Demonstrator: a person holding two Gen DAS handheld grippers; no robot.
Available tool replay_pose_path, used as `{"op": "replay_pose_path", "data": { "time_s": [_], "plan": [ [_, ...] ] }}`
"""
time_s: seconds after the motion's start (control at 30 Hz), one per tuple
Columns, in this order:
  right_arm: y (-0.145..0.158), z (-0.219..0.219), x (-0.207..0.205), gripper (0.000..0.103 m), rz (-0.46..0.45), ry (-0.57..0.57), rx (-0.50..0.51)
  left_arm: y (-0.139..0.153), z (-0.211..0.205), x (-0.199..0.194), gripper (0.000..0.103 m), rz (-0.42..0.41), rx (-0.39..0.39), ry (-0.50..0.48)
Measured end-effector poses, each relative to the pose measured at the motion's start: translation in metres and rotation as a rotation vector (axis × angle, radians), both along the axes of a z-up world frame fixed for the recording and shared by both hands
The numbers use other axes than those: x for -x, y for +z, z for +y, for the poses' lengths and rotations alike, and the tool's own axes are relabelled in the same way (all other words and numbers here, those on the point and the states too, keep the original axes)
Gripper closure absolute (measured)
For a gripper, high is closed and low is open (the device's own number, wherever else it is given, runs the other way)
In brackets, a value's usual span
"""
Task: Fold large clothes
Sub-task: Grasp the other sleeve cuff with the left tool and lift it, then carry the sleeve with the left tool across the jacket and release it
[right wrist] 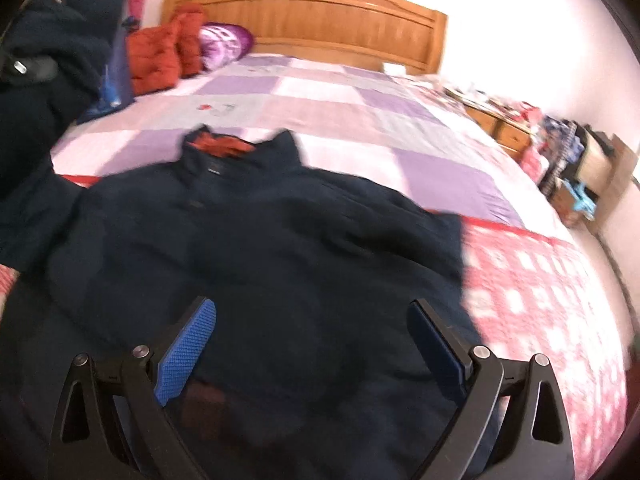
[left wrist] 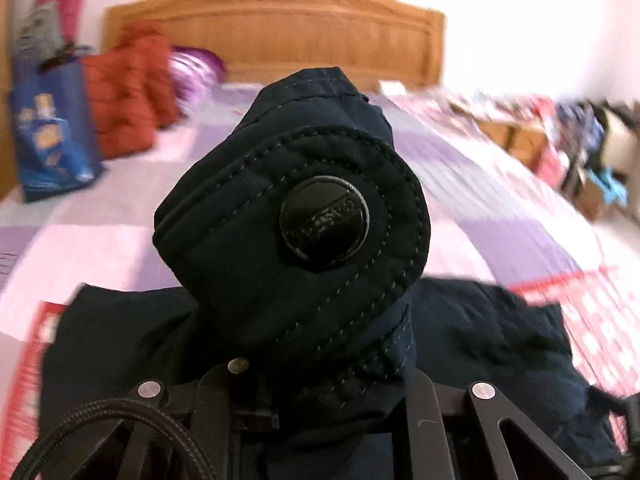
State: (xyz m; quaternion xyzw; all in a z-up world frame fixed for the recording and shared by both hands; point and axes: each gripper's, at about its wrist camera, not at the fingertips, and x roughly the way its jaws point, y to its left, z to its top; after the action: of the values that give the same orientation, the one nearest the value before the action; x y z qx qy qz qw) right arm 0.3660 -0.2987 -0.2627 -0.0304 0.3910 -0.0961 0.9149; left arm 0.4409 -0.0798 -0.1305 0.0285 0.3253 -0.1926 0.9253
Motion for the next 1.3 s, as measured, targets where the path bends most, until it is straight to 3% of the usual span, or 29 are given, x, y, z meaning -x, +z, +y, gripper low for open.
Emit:
{"op": "replay_pose_path", "data": {
  "time_s": [0.23, 0.37, 0.6, 0.8, 0.87, 1.07, 1.3],
  "plan": [
    [-0.010, -0.069, 0.048, 0.004, 0.051, -0.076, 0.034, -0.075, -0.112, 0.014, 0.086, 0.096, -0.124, -0.092],
    [-0.016, -0.094, 0.065, 0.004, 0.056, -0.094, 0.039, -0.097, -0.129, 0.026, 0.086, 0.104, -0.153, -0.069],
    [-0.029, -0.116, 0.078, 0.004, 0.066, -0.140, -0.013, -0.100, -0.139, 0.034, 0.086, 0.068, -0.117, -0.025],
    [-0.030, -0.112, 0.073, 0.004, 0.071, -0.124, -0.005, -0.123, -0.152, 0.033, 0.078, 0.052, -0.263, -0.078],
    [-0.030, -0.108, 0.070, 0.004, 0.067, -0.116, 0.003, -0.117, -0.151, 0.040, 0.073, 0.052, -0.241, -0.097],
    [-0.029, -0.105, 0.068, 0.004, 0.059, -0.137, -0.001, -0.079, -0.116, 0.069, 0.040, -0.007, -0.088, -0.151],
    [-0.020, -0.100, 0.062, 0.004, 0.049, -0.142, -0.014, -0.059, -0.023, 0.070, 0.036, -0.064, -0.062, -0.004]
  ]
}}
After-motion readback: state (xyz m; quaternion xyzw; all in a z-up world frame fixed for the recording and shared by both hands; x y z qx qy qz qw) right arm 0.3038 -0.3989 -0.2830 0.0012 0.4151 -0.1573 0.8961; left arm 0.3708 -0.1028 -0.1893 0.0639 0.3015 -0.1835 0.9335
